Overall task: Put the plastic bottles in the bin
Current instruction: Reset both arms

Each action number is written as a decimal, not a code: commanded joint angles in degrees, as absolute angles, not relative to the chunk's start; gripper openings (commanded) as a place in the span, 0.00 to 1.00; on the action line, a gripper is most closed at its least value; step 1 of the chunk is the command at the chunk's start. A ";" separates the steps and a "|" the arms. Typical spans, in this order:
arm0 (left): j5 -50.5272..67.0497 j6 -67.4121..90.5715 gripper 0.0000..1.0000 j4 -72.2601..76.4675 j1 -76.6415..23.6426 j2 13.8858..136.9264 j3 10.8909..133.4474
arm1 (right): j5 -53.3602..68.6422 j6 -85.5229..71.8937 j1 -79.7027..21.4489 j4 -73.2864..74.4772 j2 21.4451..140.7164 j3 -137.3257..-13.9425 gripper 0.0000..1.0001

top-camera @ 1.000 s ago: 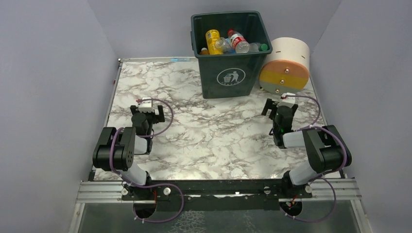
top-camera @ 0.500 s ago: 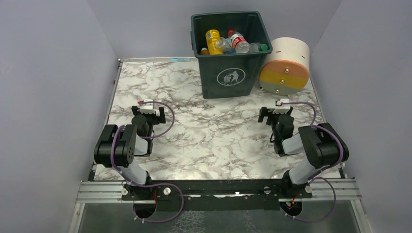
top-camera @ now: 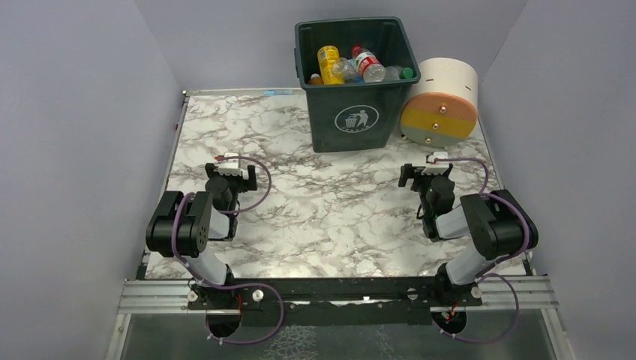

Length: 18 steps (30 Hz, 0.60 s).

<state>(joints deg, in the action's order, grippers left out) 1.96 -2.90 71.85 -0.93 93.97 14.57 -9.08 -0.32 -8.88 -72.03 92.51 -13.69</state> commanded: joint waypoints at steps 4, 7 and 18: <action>-2.71 -4.48 0.99 73.04 -3.48 93.93 15.10 | -8.19 0.50 -8.96 -75.40 93.08 -13.36 0.99; -3.20 -4.54 0.99 73.12 -3.59 93.87 15.00 | -8.14 0.57 -8.95 -75.41 93.01 -13.36 0.99; -2.90 -4.59 0.99 73.04 -3.53 93.96 15.06 | -8.06 0.61 -8.90 -75.50 92.94 -13.35 0.99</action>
